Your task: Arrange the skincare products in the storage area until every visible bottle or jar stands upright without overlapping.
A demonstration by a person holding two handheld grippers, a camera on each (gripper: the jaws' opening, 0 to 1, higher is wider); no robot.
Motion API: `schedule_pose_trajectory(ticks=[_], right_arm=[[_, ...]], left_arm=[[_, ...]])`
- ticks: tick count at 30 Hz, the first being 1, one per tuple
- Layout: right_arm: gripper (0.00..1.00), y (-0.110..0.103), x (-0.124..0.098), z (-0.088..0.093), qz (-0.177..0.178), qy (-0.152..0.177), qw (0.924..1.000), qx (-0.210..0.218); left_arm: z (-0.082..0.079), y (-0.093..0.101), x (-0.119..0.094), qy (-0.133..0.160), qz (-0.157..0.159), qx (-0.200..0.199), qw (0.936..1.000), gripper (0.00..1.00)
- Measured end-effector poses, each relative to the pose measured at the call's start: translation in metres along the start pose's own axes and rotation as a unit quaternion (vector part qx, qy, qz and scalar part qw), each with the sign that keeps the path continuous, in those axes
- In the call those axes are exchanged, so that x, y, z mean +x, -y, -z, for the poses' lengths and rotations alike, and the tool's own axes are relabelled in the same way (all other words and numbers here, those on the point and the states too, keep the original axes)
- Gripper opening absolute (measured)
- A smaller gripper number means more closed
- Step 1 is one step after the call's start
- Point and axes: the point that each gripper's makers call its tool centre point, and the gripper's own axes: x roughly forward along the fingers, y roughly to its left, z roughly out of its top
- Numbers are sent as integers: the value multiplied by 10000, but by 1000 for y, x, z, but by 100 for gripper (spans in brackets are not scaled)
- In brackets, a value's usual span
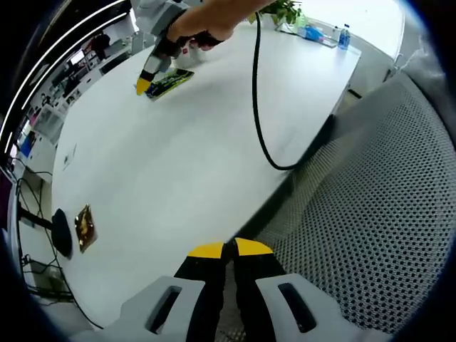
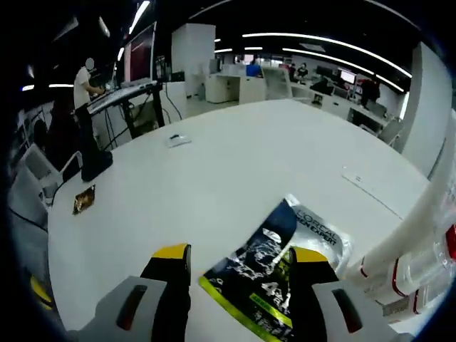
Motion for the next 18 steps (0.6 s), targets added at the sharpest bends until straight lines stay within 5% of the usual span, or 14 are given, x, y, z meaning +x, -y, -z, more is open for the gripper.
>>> schedule_pose_trajectory(ticks=[6,11,18], right_arm=[[48,-102,23,-28,-1355,-20,9887,-635],[50,-181,40,-37,-2318,-280,9662,-1093],[50,-244,62,-20,-2654,-893,9417,-1865]], left_arm=[[0,1,0,0,28,-47,10000,0],[0,2,1,16,40,-78,10000,0],[0,2,2,36,41,-104,9999,0]])
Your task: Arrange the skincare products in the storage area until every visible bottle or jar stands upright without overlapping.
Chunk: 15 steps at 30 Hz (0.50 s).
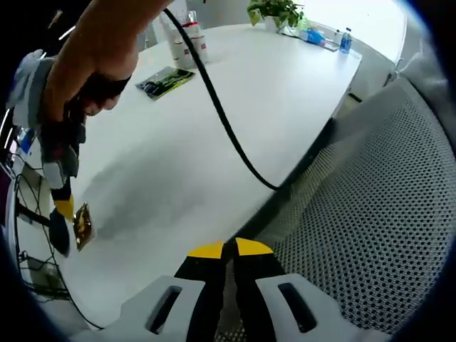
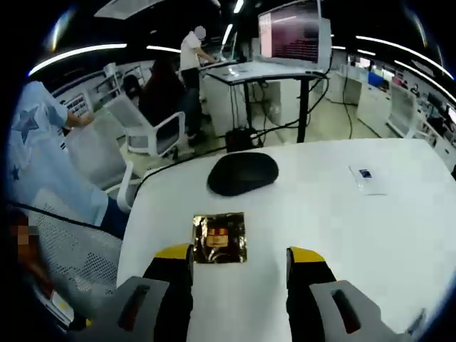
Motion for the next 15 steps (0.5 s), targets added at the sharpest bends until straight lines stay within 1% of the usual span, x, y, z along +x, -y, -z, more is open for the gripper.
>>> schedule_pose_trajectory(ticks=[4,6,8,9,10,12,13,15], right_arm=[[51,-8,15,-1,19,-142,9997,-185],[51,-10,20,2,68,-266,9992,-290],[51,-11,25,5,90,-324,9989,-329],[50,-7,25,-3,212,-124,9978,-613],[49,-9,24,2,222,-266,9979,-555],[46,-8,24,3,278,-353,9956,-820],[42,-11,24,2,196,-288,9968,-721],[36,-12,21,3,176,-286,9962,-802]], left_arm=[[0,0,0,6,10,-7,10000,0],[1,1,0,11,21,-4,10000,0],[2,1,1,-1,29,-20,10000,0],[2,1,1,-4,31,-13,10000,0],[2,1,1,4,30,3,10000,0],[2,1,1,13,26,-8,10000,0],[2,1,1,16,27,2,10000,0],[2,2,1,4,29,3,10000,0]])
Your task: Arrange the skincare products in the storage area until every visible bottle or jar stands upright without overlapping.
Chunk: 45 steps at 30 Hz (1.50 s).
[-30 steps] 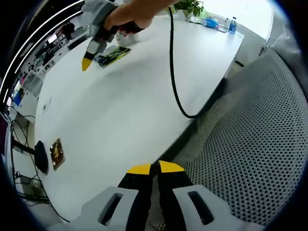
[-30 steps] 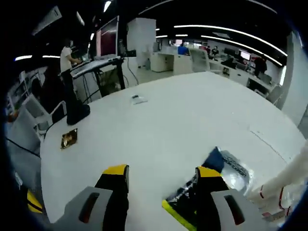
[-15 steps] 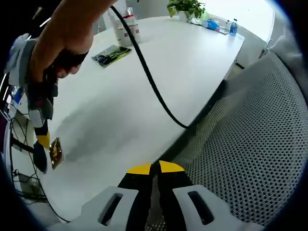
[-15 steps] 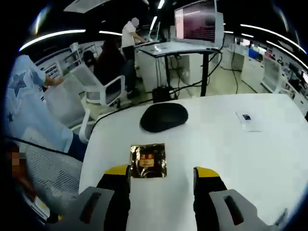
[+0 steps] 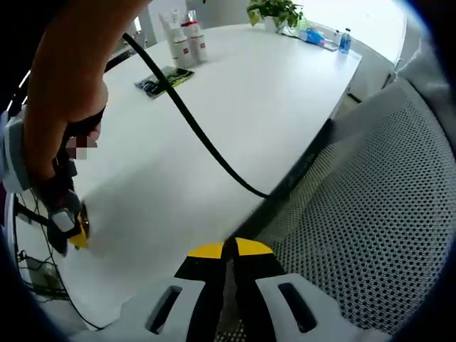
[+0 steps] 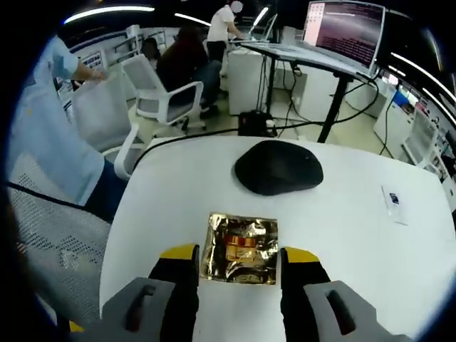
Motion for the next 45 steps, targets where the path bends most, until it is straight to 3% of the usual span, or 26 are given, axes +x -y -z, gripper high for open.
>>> schedule_pose_trajectory(ticks=[12,21,26,31,37,38,41,43,45], right_arm=[[31,-3,-6,3,-128,20,9999,10],[32,-2,-25,15,-74,143,9996,251],[32,-1,-48,26,62,368,9977,572],[32,-1,-84,43,284,720,9913,1066],[32,-5,-130,71,592,1052,9780,1703],[32,-6,-135,75,658,1094,9751,1813],[32,-14,-163,90,824,1392,9555,2467],[32,-25,-173,98,838,1391,9583,2352],[32,-30,-183,107,953,1439,9549,2418]], left_arm=[[0,-1,0,2,5,-10,10000,0],[1,0,0,-10,7,-3,10000,0],[1,-1,0,-2,4,-15,10000,0],[-1,-1,-1,14,16,-35,10000,0],[0,0,-1,-27,59,-58,10000,0],[0,0,-1,-41,70,-51,10000,0],[-3,1,-3,-6,73,-109,9999,1],[-17,-3,-7,381,-33,-46,9993,0],[-15,0,-7,313,40,-134,9994,3]])
